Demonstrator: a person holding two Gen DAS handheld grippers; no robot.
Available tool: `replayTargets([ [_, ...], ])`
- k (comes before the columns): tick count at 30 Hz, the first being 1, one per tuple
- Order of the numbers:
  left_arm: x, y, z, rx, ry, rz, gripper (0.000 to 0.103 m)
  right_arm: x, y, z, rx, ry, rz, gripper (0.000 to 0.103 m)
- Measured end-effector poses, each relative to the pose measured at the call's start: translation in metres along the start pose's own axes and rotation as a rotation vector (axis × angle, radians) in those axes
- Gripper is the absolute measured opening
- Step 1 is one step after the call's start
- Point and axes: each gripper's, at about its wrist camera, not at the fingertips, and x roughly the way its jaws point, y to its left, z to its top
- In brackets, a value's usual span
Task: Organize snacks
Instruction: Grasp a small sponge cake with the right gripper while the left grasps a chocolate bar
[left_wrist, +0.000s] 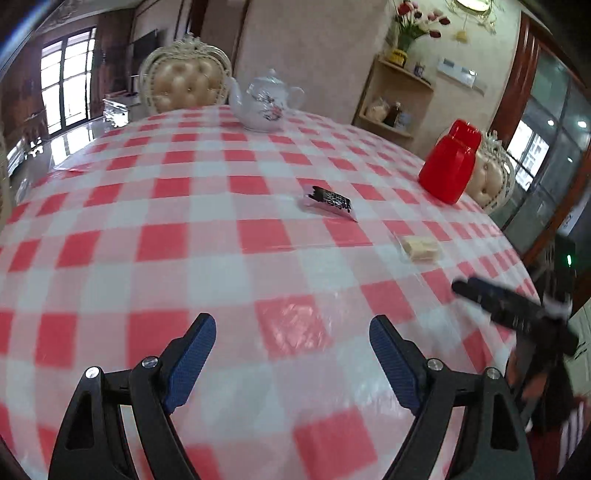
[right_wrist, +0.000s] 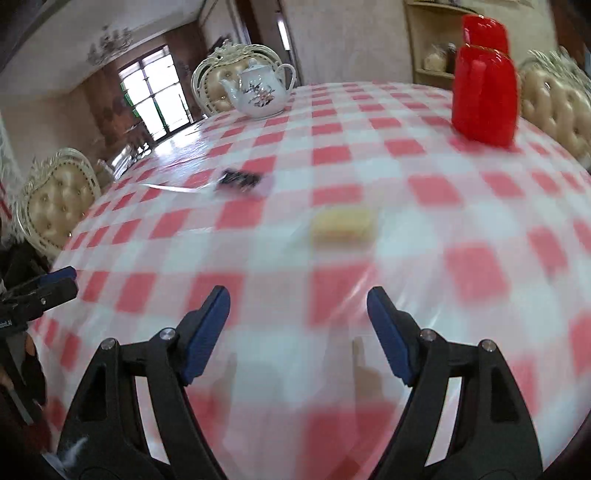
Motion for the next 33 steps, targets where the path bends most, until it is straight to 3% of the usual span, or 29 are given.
replayTargets([
  [3,0.015,0.003,0.005,-0.02,0.011,-0.005,0.086,0.027,-0.022,0.035,-0.033,0.008,0.041,0.081],
  [6,0.026,0.009,0.01,-0.02,0.026,0.019,0.086,0.058,-0.036,0.068,-0.014,0.016,0.136,0.083],
  [9,0.034,0.015,0.017,-0.025,0.023,0.056,0.086,0.09,-0.036,0.083,-0.062,0.09,0.19,0.083],
  [13,0.047,0.017,0.024,-0.029,0.043,0.064,0.086,0.105,-0.026,0.07,-0.178,0.214,0.268,0.083],
  [15,0.055,0.013,0.028,-0.015,0.052,0.073,0.086,0.093,-0.016,0.05,-0.291,0.224,0.283,0.083],
  [16,0.059,0.011,0.03,-0.008,0.054,0.075,0.086,0.085,-0.012,0.04,-0.336,0.217,0.28,0.083],
  [18,0.065,0.004,0.033,0.008,0.062,0.072,0.086,0.07,-0.004,0.023,-0.403,0.2,0.246,0.069],
  [20,0.07,-0.005,0.035,0.026,0.063,0.067,0.086,0.065,0.001,0.016,-0.419,0.19,0.217,0.063],
  [22,0.074,-0.016,0.038,0.047,0.067,0.058,0.086,0.062,0.003,0.015,-0.394,0.192,0.231,0.063],
  [27,0.089,-0.032,0.046,0.048,0.079,0.058,0.086,0.068,0.009,0.017,-0.377,0.176,0.147,0.064],
  [30,0.104,-0.039,0.056,0.05,0.085,0.072,0.086,0.066,0.01,0.015,-0.34,0.158,0.055,0.039],
  [33,0.124,-0.043,0.072,0.034,0.086,0.095,0.086,0.048,0.013,0.001,-0.325,0.14,-0.029,0.039],
])
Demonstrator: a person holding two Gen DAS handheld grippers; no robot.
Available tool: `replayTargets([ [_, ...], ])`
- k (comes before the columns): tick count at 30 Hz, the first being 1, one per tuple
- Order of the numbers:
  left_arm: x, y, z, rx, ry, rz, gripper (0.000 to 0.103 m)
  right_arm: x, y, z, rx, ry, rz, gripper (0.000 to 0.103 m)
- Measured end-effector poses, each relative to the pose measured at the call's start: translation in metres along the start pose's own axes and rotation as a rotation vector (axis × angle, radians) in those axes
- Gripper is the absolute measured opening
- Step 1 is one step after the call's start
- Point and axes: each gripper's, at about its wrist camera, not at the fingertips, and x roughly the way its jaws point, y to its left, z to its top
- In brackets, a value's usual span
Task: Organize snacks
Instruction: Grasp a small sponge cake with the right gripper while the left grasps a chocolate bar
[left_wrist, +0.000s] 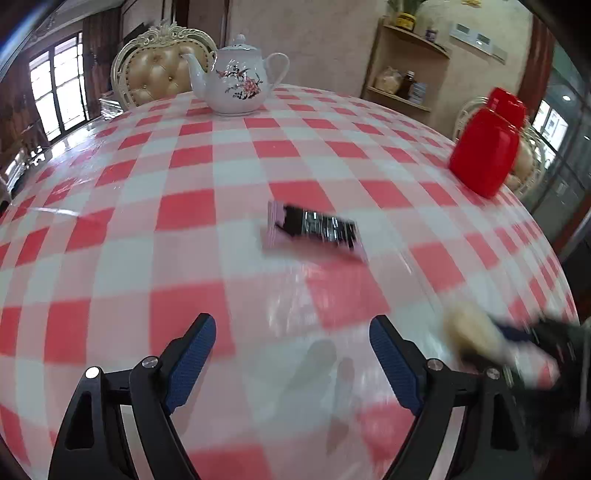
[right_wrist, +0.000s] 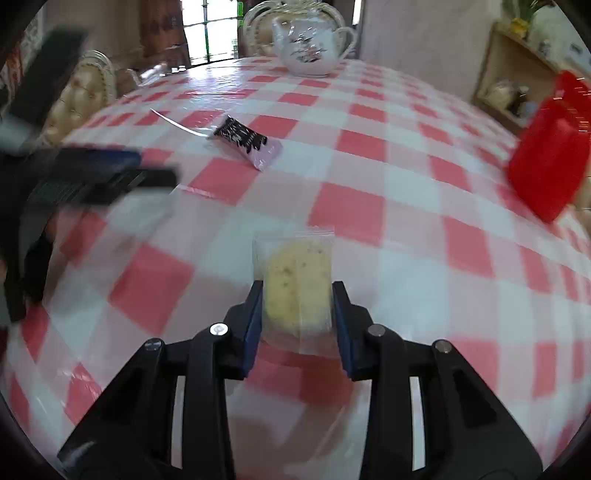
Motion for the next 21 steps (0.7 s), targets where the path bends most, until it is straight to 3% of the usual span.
replayTargets([
  [2,0.012,0.0,0.012,-0.057,0.019,-0.02,0.086,-0.013,0.004,-0.016,0.023,-0.003,-0.017,0.039],
  [4,0.018,0.006,0.023,-0.194,0.016,-0.081,0.086,-0.025,0.008,-0.028,0.039,-0.012,-0.009,0.039],
  [5,0.021,0.009,0.029,-0.276,0.005,-0.076,0.086,-0.034,0.01,-0.035,0.056,-0.023,0.005,0.039],
  [7,0.026,0.01,0.043,-0.394,-0.018,0.004,0.086,-0.048,0.011,-0.039,0.091,-0.051,0.03,0.039],
  [10,0.046,0.005,0.058,-0.457,0.022,0.114,0.086,-0.061,0.01,-0.043,0.143,-0.096,0.057,0.039],
  [11,0.054,0.002,0.06,-0.461,0.046,0.124,0.086,-0.063,0.012,-0.044,0.151,-0.101,0.058,0.039],
  [13,0.058,-0.01,0.064,-0.375,0.046,0.193,0.086,-0.061,0.014,-0.047,0.161,-0.092,0.07,0.039],
  [15,0.059,-0.018,0.059,-0.269,0.084,0.213,0.086,-0.056,0.017,-0.049,0.157,-0.075,0.079,0.039],
  [17,0.054,-0.015,0.048,-0.225,0.1,0.259,0.086,-0.055,0.018,-0.049,0.155,-0.071,0.082,0.039],
  [21,0.044,-0.006,0.043,-0.181,0.087,0.228,0.074,-0.059,0.018,-0.049,0.156,-0.086,0.091,0.039],
])
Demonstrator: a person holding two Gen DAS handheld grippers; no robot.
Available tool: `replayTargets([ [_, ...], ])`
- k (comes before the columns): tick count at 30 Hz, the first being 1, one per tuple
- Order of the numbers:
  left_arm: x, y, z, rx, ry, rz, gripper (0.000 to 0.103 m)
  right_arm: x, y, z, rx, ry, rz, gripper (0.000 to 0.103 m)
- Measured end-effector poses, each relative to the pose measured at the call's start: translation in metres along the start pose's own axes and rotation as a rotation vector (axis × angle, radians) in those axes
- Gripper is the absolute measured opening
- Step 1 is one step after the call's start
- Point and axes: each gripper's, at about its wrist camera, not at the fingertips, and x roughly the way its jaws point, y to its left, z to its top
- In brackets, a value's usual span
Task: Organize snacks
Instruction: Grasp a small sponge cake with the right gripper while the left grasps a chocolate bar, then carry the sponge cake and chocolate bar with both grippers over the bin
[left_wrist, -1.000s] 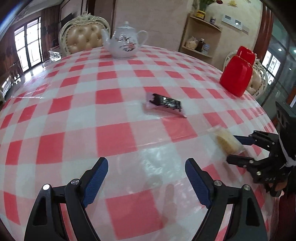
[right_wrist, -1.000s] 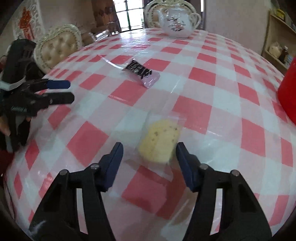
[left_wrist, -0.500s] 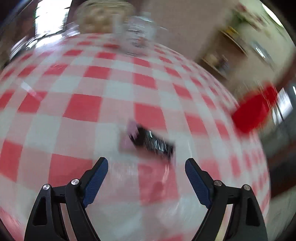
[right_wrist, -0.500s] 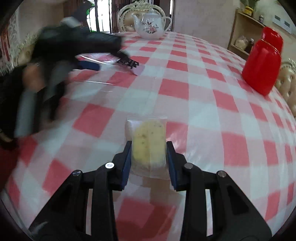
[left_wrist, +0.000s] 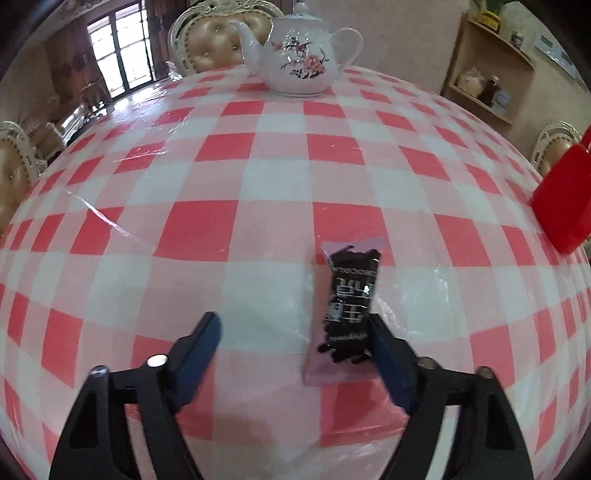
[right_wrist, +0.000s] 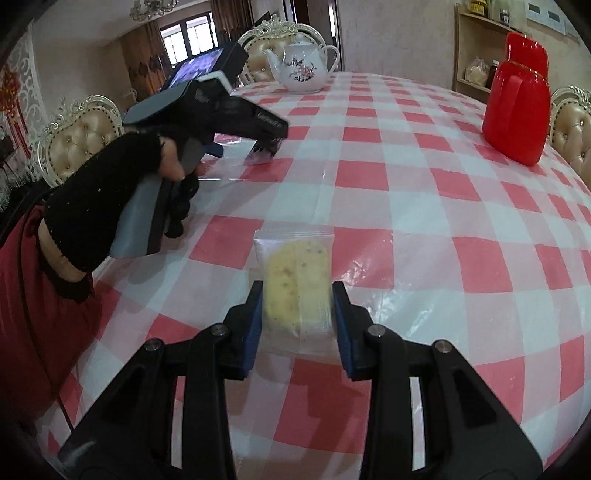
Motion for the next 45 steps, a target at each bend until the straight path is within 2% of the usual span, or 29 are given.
replayTargets([
  [5,0.006,-0.008,0.007,0.065,-0.028,-0.032,0.074,-0.001,-0.001,0.0,0.005,-0.008,0.002,0.039],
  [6,0.008,-0.01,0.008,0.084,-0.037,-0.028,0.068,-0.001,-0.002,0.0,0.007,-0.007,0.001,0.039],
  [7,0.008,-0.013,0.008,0.102,-0.053,-0.031,0.049,0.0,-0.003,0.0,0.009,-0.005,-0.002,0.039],
  [9,0.008,-0.015,0.008,0.141,-0.081,-0.068,0.02,0.001,-0.004,0.0,0.011,-0.006,-0.01,0.039],
  [14,-0.007,-0.019,-0.011,0.214,-0.077,-0.143,0.019,-0.003,-0.008,0.0,0.035,-0.02,-0.016,0.039],
  [18,-0.038,-0.013,-0.04,0.266,-0.119,-0.176,0.019,-0.015,-0.002,-0.004,0.063,-0.046,-0.023,0.039],
  [24,-0.087,0.005,-0.09,0.311,-0.157,-0.221,0.019,-0.034,0.034,-0.017,0.073,-0.081,-0.036,0.039],
  [29,-0.13,0.031,-0.128,0.307,-0.196,-0.287,0.019,-0.06,0.071,-0.026,0.109,-0.142,-0.058,0.039],
  [33,-0.156,0.051,-0.16,0.291,-0.223,-0.312,0.019,-0.077,0.101,-0.033,0.101,-0.189,-0.066,0.039],
  [39,-0.175,0.085,-0.206,0.247,-0.225,-0.322,0.019,-0.075,0.13,-0.054,0.084,-0.161,-0.035,0.039],
  [45,-0.198,0.118,-0.238,0.24,-0.256,-0.309,0.019,-0.089,0.154,-0.066,0.07,-0.186,-0.031,0.039],
])
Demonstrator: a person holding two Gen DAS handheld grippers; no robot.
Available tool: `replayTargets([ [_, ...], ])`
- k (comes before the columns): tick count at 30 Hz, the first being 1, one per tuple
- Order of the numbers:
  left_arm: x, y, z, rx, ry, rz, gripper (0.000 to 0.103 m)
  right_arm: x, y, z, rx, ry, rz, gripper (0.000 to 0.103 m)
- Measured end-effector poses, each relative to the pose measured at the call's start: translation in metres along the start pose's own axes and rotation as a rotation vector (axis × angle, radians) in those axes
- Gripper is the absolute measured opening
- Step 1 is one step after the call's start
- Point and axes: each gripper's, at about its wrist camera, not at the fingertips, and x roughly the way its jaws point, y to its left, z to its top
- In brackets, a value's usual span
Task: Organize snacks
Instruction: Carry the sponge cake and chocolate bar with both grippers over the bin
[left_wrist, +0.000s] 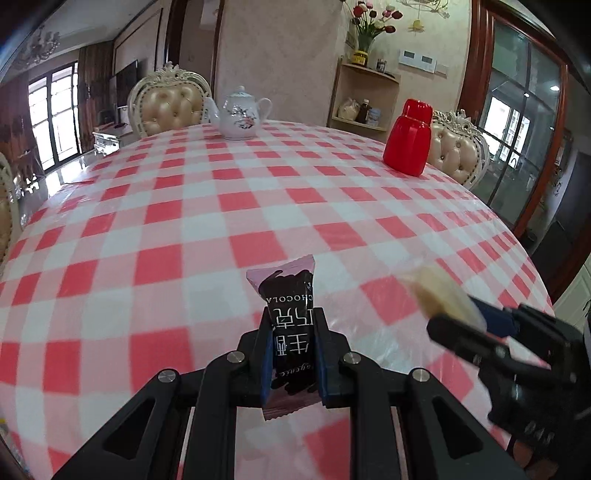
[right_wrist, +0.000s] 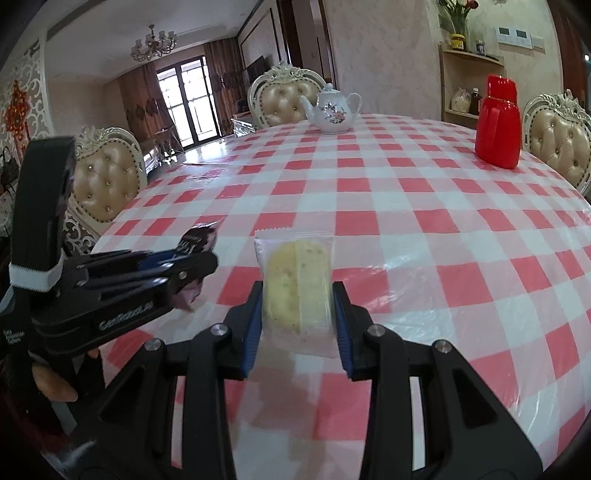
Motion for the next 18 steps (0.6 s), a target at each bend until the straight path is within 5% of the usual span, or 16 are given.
replayTargets([
  [18,-0.073,0.08,-0.064,-0.081,-0.058,0.061,0.019,-0.003,0.077,-0.018,-0.049,0.039,0.077,0.039],
])
